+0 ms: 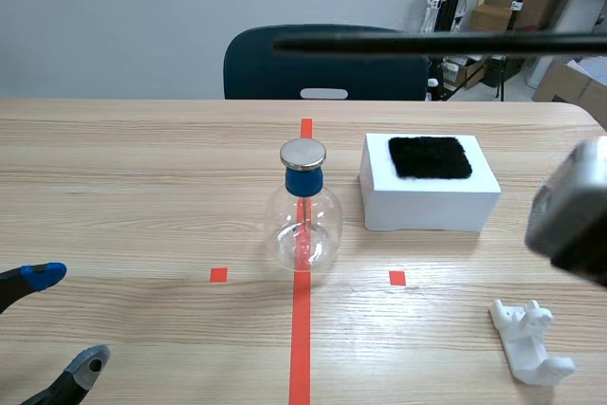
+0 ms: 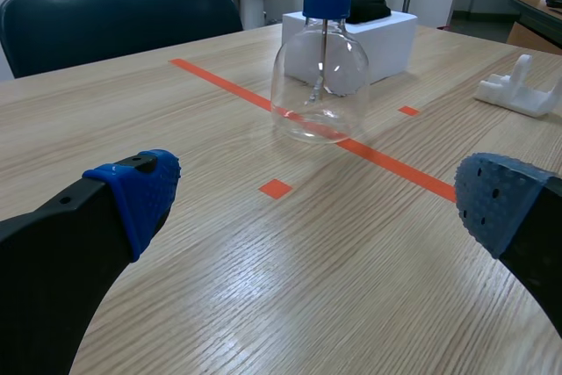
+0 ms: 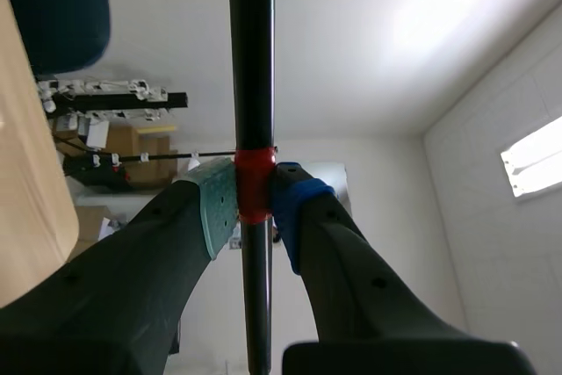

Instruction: Do the electroscope experiment. hold the rod still at the electroscope

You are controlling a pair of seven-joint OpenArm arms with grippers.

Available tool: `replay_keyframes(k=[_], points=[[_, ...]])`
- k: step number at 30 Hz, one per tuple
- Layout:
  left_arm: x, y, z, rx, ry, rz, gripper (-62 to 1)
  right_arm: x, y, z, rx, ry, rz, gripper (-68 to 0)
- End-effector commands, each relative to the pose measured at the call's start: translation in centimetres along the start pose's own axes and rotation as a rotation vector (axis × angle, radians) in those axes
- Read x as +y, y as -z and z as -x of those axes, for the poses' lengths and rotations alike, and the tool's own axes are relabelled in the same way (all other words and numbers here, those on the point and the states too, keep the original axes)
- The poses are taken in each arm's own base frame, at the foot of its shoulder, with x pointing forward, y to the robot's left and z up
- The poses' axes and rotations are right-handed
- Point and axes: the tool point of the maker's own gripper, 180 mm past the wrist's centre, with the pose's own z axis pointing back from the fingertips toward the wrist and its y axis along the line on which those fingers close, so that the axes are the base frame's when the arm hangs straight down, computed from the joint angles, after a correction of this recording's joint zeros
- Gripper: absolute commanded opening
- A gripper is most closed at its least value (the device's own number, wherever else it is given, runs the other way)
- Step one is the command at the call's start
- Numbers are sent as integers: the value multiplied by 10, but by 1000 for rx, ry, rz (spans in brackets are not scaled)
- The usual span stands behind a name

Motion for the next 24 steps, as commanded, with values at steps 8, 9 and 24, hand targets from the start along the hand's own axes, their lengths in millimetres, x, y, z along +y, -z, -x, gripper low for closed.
replay_keyframes(k=[8,9,24], points=[[6,0,-8,-24,21,-6,14,6,-23,-55,-185,-37,-32,-673],[6,0,-8,-24,21,-6,14,7,-24,-60,-194,-30,-35,-673],[6,0,-8,-24,21,-6,14,11,-31,-63,-114,37,-64,-673]])
